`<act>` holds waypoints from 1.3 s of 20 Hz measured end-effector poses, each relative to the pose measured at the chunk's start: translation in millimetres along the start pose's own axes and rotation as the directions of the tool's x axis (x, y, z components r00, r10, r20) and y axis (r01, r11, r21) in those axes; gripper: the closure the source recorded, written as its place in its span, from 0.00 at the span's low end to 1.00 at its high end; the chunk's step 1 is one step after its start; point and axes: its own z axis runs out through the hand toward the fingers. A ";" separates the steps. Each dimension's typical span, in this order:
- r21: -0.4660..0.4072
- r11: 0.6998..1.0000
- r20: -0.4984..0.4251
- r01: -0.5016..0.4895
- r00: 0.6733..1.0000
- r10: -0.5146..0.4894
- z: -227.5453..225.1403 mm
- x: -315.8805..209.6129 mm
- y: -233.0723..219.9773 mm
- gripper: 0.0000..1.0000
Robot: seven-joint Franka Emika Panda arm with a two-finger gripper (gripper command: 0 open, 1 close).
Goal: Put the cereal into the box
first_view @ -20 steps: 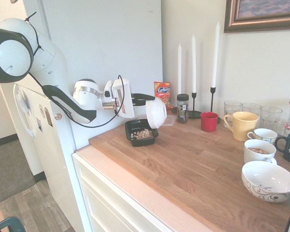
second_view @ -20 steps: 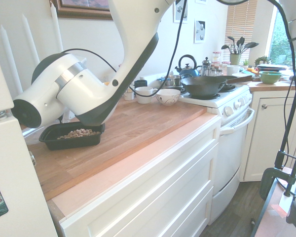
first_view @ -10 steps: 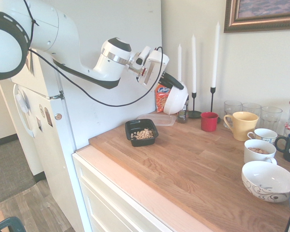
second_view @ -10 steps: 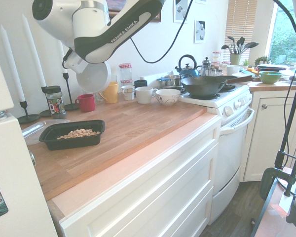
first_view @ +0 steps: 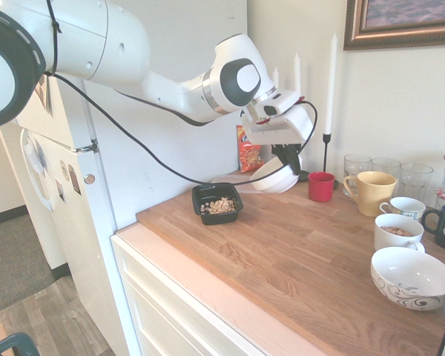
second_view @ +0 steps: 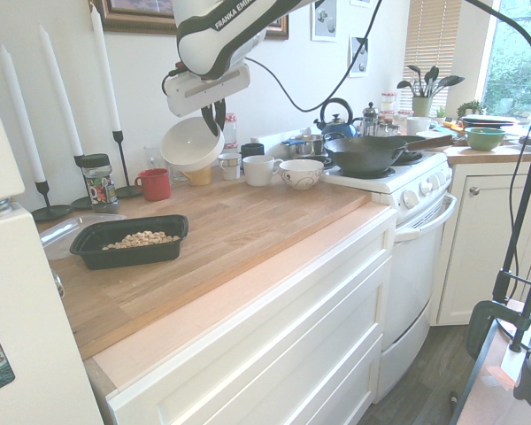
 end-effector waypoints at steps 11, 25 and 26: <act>0.113 0.989 0.491 -0.096 0.871 0.028 63.1 14.7 73.3 1.00; 0.038 0.997 0.464 -0.072 0.884 0.046 124.8 4.5 83.5 1.00; 0.032 0.997 0.463 -0.070 0.885 0.047 130.9 3.3 84.6 1.00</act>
